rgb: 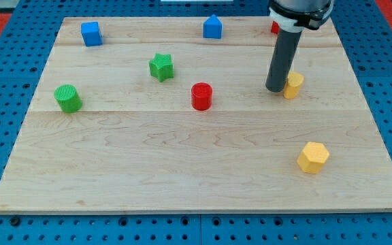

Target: Push the yellow hexagon towards the bottom left of the board

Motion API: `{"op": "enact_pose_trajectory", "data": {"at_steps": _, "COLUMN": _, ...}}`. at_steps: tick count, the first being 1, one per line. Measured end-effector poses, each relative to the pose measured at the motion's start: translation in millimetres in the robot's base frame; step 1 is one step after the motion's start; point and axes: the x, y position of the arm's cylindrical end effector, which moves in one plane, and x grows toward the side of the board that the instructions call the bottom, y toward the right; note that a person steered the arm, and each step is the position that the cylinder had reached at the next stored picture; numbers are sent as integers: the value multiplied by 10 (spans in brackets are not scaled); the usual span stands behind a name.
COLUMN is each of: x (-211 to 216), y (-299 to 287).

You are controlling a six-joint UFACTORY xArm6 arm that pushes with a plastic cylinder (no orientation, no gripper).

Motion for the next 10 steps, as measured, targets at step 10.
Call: {"op": "enact_pose_trajectory", "data": {"at_steps": 10, "x": -529, "y": -620}}
